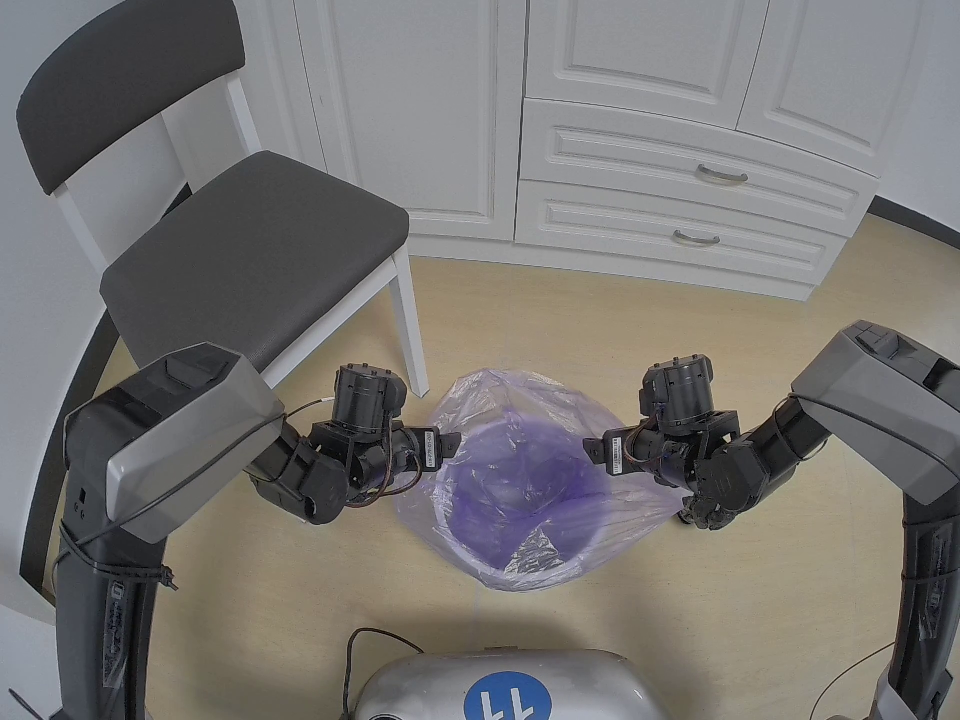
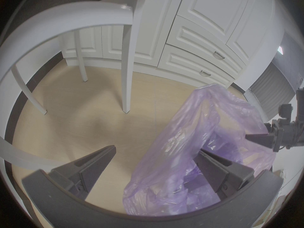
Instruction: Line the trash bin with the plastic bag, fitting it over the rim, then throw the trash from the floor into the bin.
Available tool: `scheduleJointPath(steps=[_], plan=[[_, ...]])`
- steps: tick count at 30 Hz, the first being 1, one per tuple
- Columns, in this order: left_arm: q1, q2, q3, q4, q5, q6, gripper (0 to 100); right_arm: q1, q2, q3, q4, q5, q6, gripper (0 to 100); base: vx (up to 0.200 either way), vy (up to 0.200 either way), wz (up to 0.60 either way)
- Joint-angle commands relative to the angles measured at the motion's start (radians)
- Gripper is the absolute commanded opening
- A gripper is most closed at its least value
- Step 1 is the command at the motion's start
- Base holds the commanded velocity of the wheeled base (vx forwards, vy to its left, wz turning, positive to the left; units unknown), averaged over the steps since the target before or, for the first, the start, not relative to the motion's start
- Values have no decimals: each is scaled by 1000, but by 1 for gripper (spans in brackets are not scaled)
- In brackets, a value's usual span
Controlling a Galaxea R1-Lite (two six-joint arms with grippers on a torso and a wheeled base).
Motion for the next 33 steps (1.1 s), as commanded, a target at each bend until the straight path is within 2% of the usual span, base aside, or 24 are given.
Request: scheduleJointPath(steps=[1, 2, 12, 20, 26, 33], plan=[[12, 65, -69, 4, 40, -13, 100, -33, 38, -38, -3, -4, 17, 100, 0, 0, 0], [20, 70, -96, 13, 63, -36, 100, -42, 43, -50, -8, -4, 25, 100, 0, 0, 0], [54, 74, -146, 4, 69, -74, 100, -62, 122, -136, -75, -3, 114, 100, 0, 0, 0], [48, 110, -149, -12, 69, -76, 100, -82, 168, -162, -78, 8, 118, 100, 0, 0, 0], [43, 145, -163, -45, 72, -74, 100, -82, 191, -182, -87, 10, 157, 100, 0, 0, 0], [46, 137, -158, 44, 72, -65, 100, -90, 213, -183, -71, 10, 147, 100, 0, 0, 0]])
